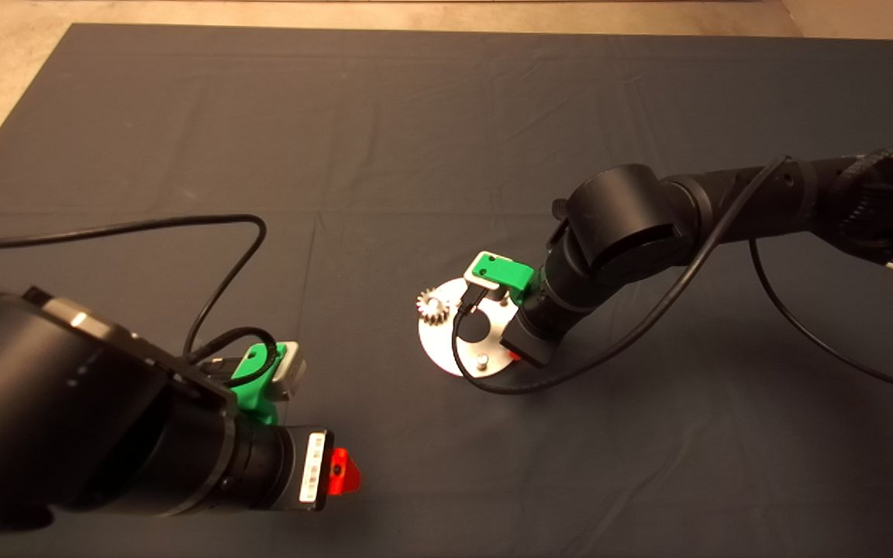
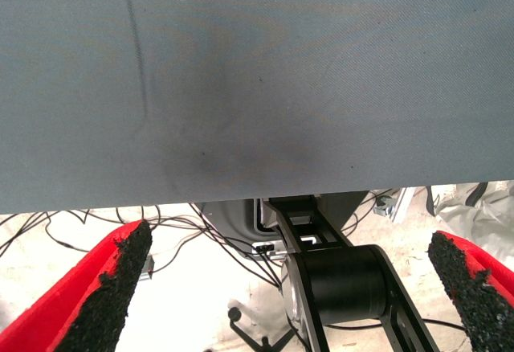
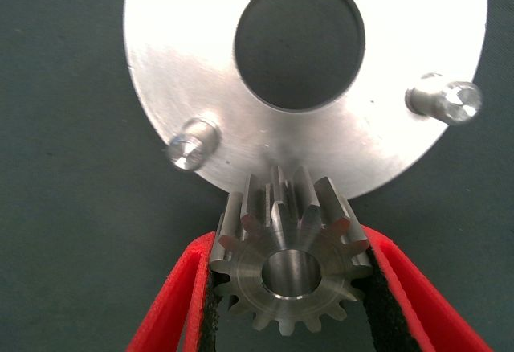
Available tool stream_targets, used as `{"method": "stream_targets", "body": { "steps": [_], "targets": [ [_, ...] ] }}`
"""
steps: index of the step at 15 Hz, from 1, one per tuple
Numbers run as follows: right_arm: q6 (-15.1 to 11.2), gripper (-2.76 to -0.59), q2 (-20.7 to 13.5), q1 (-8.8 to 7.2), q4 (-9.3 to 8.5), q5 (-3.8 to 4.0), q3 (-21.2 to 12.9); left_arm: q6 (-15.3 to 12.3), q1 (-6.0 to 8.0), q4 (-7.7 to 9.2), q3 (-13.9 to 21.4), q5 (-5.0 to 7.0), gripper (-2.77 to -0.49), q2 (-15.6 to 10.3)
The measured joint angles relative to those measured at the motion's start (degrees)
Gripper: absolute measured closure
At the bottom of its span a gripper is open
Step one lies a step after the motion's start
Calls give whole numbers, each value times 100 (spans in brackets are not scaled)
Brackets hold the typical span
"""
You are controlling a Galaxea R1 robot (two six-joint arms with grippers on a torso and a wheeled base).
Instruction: Install three planetary gears onto the carrier pins
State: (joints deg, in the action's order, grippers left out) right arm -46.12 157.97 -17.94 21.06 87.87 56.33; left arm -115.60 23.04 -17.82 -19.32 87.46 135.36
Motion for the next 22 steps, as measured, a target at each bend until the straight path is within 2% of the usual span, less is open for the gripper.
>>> {"method": "stream_targets", "body": {
  "steps": [4, 8, 16, 22],
  "targets": [
    [1, -105, 226, 0, -122, 2, 0, -5, 0, 0, 0, 0, -248, -2],
    [9, -105, 427, 0, -149, -6, 0, -5, 0, 0, 9, 0, -248, -2],
    [112, -105, 490, 4, -160, 0, 15, -5, 0, 0, 68, 2, -248, -16],
    [155, -105, 477, 116, -149, 0, 26, -5, 0, 1, 122, 0, -248, -17]
  ]
}}
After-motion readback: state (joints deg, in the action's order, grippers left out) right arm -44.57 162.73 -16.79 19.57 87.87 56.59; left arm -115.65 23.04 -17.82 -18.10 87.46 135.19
